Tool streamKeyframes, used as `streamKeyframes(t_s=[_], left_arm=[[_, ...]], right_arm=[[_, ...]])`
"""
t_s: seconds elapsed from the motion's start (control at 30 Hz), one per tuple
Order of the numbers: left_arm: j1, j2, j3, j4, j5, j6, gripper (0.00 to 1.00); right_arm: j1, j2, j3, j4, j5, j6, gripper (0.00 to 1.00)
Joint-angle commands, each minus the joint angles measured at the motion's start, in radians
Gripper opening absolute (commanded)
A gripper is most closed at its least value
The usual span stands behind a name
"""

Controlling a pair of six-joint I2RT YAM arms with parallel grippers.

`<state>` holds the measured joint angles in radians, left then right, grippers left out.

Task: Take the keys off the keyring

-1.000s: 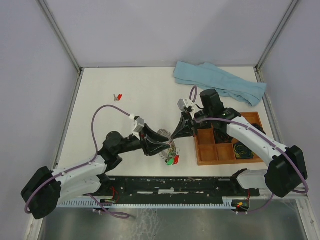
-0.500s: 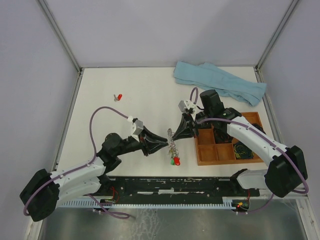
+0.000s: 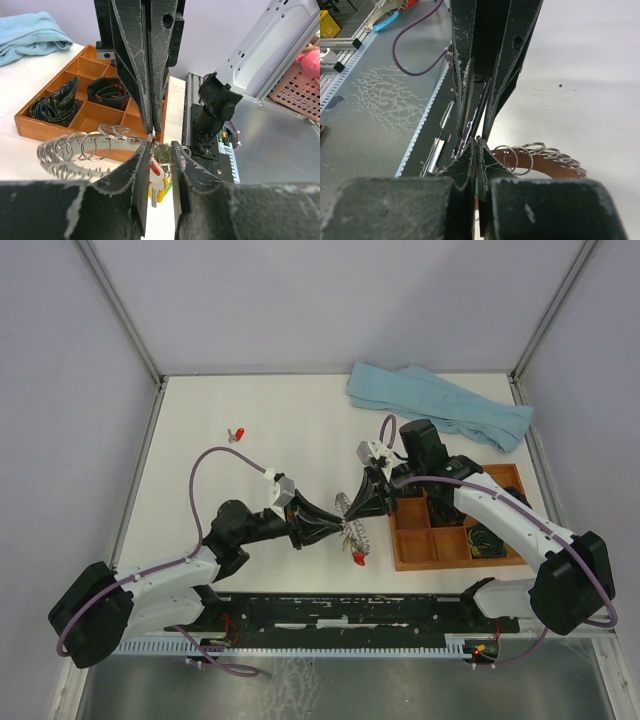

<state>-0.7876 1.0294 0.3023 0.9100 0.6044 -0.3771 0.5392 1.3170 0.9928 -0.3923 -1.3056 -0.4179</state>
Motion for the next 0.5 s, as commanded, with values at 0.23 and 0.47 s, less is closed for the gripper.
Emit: streamKeyframes(t_s=[0.23, 0.47], left_arm=[[-0.005, 0.034, 0.05, 0.092, 0.039, -0.019, 0.28], [-0.008, 0.049, 0.062, 0.089, 0.055, -0.02, 0.23]], right_arm=[[0.003, -0.013, 0.054, 0.017, -0.067, -0.016, 0.01], [0.003, -0.012, 0.053, 0.017, -0.066, -0.015, 0.01]])
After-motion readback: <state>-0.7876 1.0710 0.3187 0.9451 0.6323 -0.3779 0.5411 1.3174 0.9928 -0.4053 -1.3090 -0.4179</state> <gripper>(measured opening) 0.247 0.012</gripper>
